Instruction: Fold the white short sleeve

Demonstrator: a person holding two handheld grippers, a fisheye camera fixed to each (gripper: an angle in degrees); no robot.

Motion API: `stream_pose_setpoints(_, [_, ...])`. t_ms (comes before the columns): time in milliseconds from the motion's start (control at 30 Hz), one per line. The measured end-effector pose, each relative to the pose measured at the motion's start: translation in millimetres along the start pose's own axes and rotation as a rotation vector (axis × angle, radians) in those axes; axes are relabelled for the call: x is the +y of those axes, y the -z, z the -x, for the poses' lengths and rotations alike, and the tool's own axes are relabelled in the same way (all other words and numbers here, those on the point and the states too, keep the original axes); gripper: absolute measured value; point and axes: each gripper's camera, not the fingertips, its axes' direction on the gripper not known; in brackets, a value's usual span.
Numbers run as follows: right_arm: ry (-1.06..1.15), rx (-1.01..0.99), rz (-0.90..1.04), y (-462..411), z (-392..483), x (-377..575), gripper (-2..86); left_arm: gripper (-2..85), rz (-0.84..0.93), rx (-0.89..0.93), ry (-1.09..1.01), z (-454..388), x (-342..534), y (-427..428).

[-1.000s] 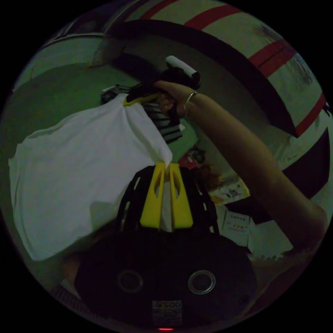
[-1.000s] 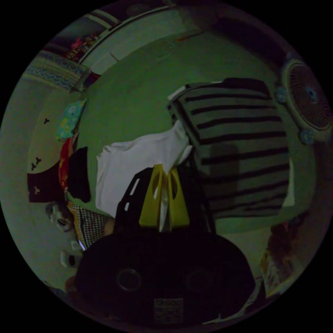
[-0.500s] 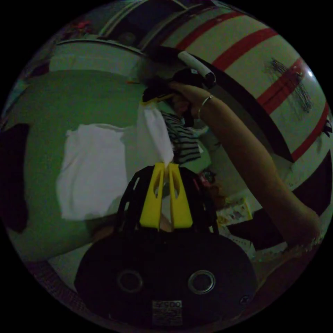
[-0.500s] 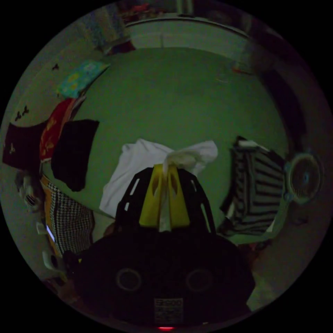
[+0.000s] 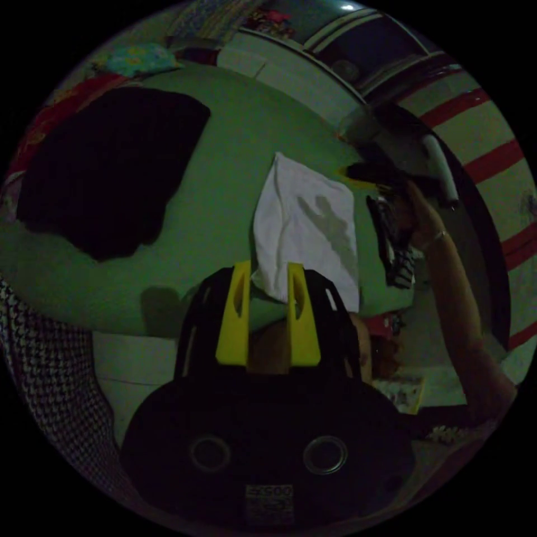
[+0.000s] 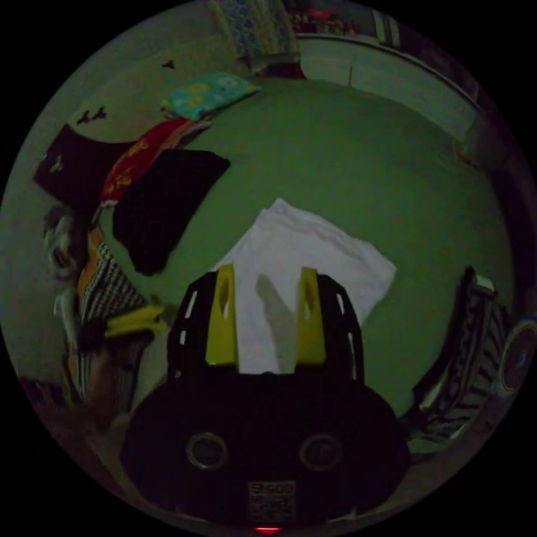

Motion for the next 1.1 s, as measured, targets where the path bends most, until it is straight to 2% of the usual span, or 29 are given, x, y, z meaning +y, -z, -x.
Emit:
stream_pose_setpoints(133, [0.015,0.036,0.053,-20,22,58,12.2,16.2,0.058,0.023,-0.036,10,-10,-7])
stream_pose_setpoints(300, [0.014,0.138,0.119,-73,61,103,10.0,14.4,0.133,-0.014,-0.028,23,-16,-18])
stream_pose_setpoints(467, [0.062,0.248,0.066,-102,94,115,9.1,13.4,0.147,-0.049,-0.011,35,-17,-3])
stream_pose_setpoints(767, [-0.032,0.253,0.159,-120,128,124,8.1,11.9,0.180,-0.103,-0.028,47,-13,31])
stream_pose_setpoints(967, [-0.068,0.226,-0.009,-119,160,139,5.6,10.8,0.106,-0.185,-0.082,41,-4,66])
stream_pose_setpoints(1100, [-0.114,0.210,0.052,-149,158,143,4.8,10.7,0.118,-0.176,-0.090,45,-3,78])
